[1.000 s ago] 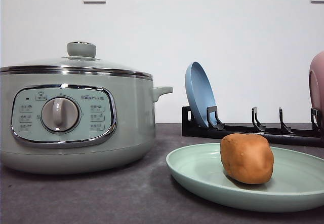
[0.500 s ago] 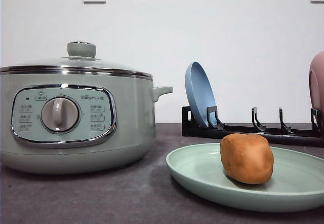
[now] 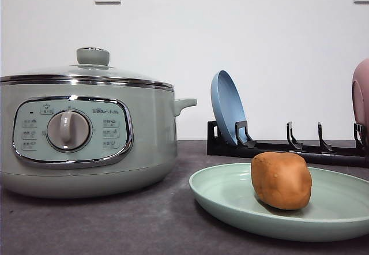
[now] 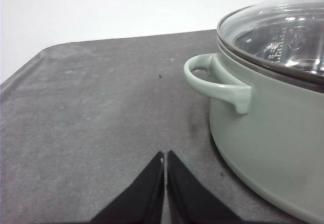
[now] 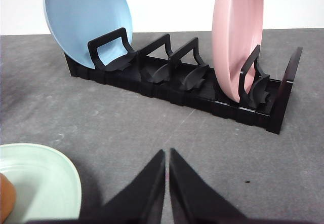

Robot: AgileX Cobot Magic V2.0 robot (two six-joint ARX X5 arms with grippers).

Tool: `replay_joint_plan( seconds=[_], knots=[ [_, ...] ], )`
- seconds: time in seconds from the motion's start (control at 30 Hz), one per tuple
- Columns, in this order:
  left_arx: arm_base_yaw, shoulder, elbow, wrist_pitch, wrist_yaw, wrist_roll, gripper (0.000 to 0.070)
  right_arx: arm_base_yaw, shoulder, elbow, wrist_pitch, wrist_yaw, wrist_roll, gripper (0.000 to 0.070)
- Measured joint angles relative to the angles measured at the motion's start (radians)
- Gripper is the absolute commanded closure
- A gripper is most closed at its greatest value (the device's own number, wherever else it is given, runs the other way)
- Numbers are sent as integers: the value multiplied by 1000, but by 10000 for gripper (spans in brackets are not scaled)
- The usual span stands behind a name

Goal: Transfer potato from steamer to green plate

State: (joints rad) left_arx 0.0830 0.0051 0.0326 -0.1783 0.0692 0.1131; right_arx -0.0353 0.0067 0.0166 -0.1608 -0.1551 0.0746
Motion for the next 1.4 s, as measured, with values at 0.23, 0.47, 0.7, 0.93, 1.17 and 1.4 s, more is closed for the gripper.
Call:
replay_joint_plan(
  seconds=[0.23,0.47,0.7,0.93,1.17,1.4],
  knots=[
    [0,0,0,0,0,0,700,0,0,0,0,0,0,700],
    [0,0,0,0,0,0,700,0,0,0,0,0,0,700],
    [0,0,0,0,0,0,700,0,0,0,0,0,0,700],
    [0,0,0,0,0,0,700,0,0,0,0,0,0,700],
    [0,0,0,0,0,0,700,0,0,0,0,0,0,700],
    [0,0,0,0,0,0,700,0,0,0,0,0,0,700]
  ],
)
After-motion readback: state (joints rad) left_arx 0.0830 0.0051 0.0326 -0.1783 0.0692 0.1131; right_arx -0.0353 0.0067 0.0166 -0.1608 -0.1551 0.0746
